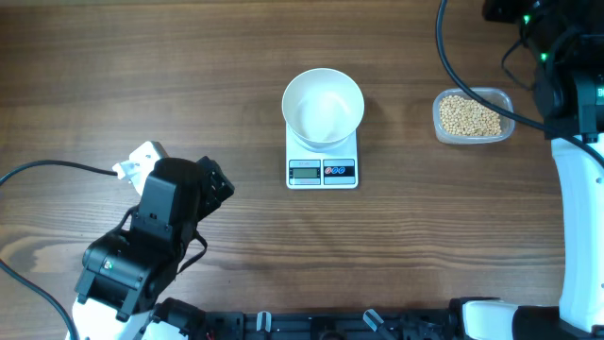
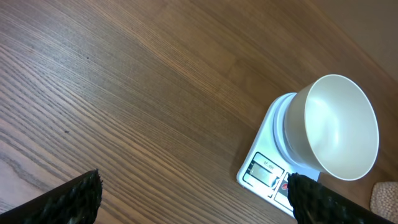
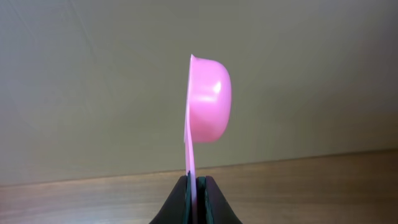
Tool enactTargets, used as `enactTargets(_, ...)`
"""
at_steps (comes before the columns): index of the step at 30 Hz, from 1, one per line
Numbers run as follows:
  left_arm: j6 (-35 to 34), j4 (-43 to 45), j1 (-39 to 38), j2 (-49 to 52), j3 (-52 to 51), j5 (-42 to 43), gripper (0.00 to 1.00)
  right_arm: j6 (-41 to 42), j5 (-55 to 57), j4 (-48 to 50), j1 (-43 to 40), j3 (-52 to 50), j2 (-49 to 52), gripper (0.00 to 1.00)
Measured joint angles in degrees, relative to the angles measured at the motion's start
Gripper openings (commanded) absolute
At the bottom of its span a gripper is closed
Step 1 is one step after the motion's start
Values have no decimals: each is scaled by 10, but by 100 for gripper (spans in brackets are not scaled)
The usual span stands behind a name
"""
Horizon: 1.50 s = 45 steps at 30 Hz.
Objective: Scoop item into bowl and weigh 150g on scale
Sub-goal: 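Withdraw the left gripper back from the scale, then move the left gripper back over the scale buttons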
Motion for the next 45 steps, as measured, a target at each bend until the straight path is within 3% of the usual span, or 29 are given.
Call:
enactTargets(14,-2,18,0,0,0,0,100,53,0,-61,0,0,0,4)
enactTargets(25,-9,314,0,0,-2,99,100,43,0,-112,0,0,0,4)
enactTargets(29,-9,344,0,0,-2,122,98,32,0,-118,0,0,0,4)
enactTargets(33,-12,336,0,1,-2,157,70,29,0,-121,0,0,0,4)
enactTargets(40,18,350,0,71,-1,295,61,27,0,-121,0,0,0,4)
enactTargets(45,72,232,-4,181,75,384,41,15,0,-120,0,0,1,4)
